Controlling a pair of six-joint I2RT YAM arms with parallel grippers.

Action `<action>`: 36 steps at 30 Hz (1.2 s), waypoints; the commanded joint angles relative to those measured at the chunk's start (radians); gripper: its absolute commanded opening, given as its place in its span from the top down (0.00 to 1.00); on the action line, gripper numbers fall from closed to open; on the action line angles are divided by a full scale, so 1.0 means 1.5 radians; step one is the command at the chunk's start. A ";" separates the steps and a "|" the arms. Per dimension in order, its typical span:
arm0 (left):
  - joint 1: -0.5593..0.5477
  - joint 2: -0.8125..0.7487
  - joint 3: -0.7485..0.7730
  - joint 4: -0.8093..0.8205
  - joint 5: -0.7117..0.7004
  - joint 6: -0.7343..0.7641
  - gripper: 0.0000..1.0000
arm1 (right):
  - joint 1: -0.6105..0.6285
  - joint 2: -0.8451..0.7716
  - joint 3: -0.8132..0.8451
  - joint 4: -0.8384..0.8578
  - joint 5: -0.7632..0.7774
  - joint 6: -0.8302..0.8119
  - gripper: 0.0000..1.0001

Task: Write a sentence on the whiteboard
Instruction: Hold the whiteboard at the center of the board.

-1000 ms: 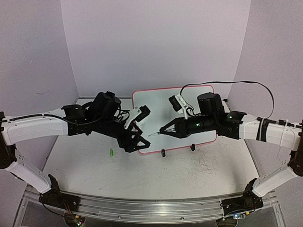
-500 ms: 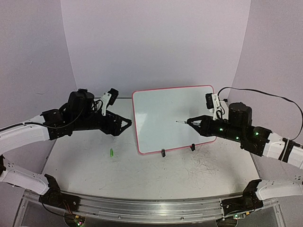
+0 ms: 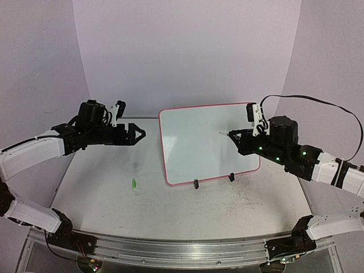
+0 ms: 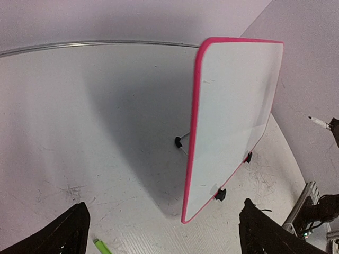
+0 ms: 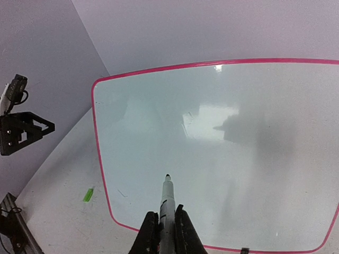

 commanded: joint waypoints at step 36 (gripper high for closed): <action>0.076 0.237 0.076 0.345 0.259 -0.041 0.08 | 0.161 0.264 0.164 0.236 0.105 -0.182 1.00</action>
